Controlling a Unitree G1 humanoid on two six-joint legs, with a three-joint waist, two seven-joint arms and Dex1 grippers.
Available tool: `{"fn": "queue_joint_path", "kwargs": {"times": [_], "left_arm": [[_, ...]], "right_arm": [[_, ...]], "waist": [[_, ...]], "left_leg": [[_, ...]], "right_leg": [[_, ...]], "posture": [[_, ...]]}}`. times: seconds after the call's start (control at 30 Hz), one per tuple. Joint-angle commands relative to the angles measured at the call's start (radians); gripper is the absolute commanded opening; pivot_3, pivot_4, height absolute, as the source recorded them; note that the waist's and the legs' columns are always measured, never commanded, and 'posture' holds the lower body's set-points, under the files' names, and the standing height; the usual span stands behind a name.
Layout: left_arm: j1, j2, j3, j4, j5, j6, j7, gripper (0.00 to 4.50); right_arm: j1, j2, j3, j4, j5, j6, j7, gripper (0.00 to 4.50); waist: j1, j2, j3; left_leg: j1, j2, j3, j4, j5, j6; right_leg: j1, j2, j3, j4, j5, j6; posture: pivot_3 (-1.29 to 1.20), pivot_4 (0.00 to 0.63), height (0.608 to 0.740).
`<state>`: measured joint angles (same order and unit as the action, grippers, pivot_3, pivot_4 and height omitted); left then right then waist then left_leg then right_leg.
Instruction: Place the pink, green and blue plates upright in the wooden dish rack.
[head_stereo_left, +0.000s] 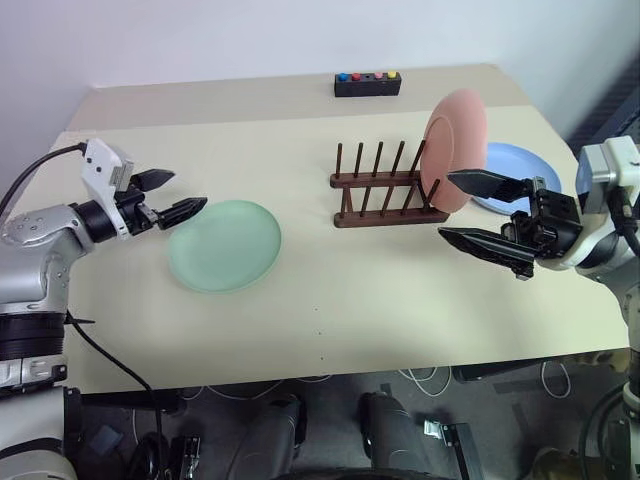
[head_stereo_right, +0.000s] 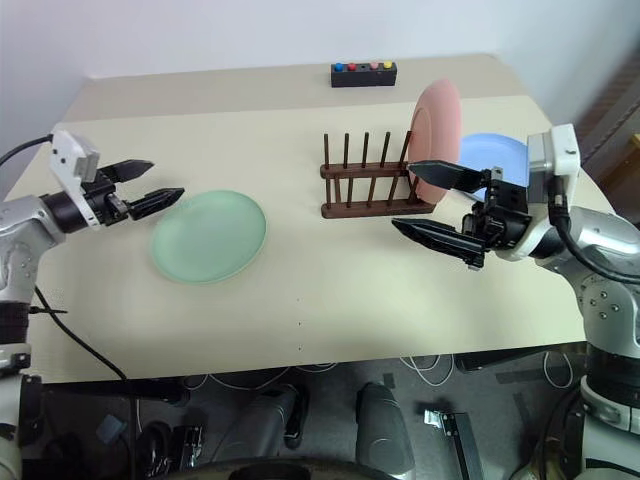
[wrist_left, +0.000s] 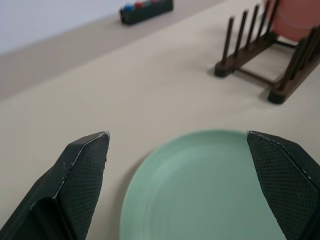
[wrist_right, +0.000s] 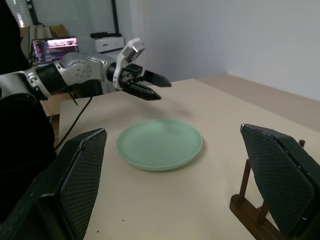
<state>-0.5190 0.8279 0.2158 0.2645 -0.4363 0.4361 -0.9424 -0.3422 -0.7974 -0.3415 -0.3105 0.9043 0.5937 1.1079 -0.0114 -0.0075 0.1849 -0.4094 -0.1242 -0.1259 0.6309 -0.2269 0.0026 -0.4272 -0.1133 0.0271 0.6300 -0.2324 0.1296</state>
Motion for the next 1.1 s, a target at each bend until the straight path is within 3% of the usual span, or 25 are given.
{"fn": "queue_joint_path", "kwargs": {"times": [0.03,0.17,0.37,0.53,0.77,0.93,1.1], "left_arm": [[-0.031,0.054,0.021,0.075,0.049,0.148,0.113,4.50],[-0.129,0.072,0.040,0.124,0.021,0.340,0.177,4.50],[-0.304,0.132,-0.040,0.221,0.032,0.611,0.146,4.50],[-0.414,0.178,-0.220,0.314,0.116,0.715,0.070,4.50],[-0.643,0.149,-0.429,0.569,0.212,0.815,-0.079,4.50],[-0.802,0.096,-0.573,0.767,0.321,0.796,-0.209,4.50],[-0.864,0.061,-0.687,0.907,0.441,0.727,-0.353,4.50]], "right_arm": [[-0.013,-0.005,0.025,-0.032,-0.016,-0.027,0.012,4.38],[-0.019,0.007,0.046,-0.023,-0.021,-0.033,0.005,4.38],[-0.029,0.028,0.077,-0.012,-0.039,-0.047,-0.010,4.38],[-0.019,0.049,0.088,-0.021,-0.044,-0.058,-0.029,4.38],[0.004,0.071,0.084,-0.056,-0.043,-0.062,-0.058,4.38],[0.012,0.075,0.080,-0.062,-0.048,-0.066,-0.069,4.38],[0.016,0.074,0.072,-0.062,-0.045,-0.068,-0.074,4.38]], "waist": [[-0.002,0.000,0.000],[0.004,-0.002,0.001],[0.000,-0.005,0.002],[-0.004,-0.005,0.001],[0.002,-0.006,0.002],[-0.001,-0.006,0.002],[-0.010,-0.007,0.002]], "left_leg": [[0.000,0.000,0.000,0.000,0.000,0.000],[0.000,0.000,0.000,0.000,0.000,0.000],[0.000,-0.001,-0.001,0.000,0.000,0.000],[0.000,0.000,-0.001,0.000,0.000,0.000],[0.000,-0.001,-0.001,0.000,0.000,0.000],[0.000,-0.001,-0.001,0.001,0.000,0.000],[0.000,-0.001,-0.001,0.000,0.000,0.000]], "right_leg": [[0.000,0.000,0.000,0.000,0.000,0.000],[0.000,0.000,-0.001,0.000,0.000,0.000],[0.000,0.000,-0.002,0.000,0.000,0.000],[0.000,0.001,-0.001,0.001,0.000,0.000],[0.000,0.001,-0.002,0.001,0.000,0.000],[0.000,0.001,-0.002,0.001,-0.001,0.001],[0.000,0.001,-0.002,0.002,-0.001,0.001]], "posture": [[0.00,0.150,0.740],[0.00,0.150,0.740],[0.00,0.150,0.740],[0.00,0.150,0.740],[0.00,0.150,0.740],[0.00,0.150,0.740],[0.00,0.150,0.740]]}}
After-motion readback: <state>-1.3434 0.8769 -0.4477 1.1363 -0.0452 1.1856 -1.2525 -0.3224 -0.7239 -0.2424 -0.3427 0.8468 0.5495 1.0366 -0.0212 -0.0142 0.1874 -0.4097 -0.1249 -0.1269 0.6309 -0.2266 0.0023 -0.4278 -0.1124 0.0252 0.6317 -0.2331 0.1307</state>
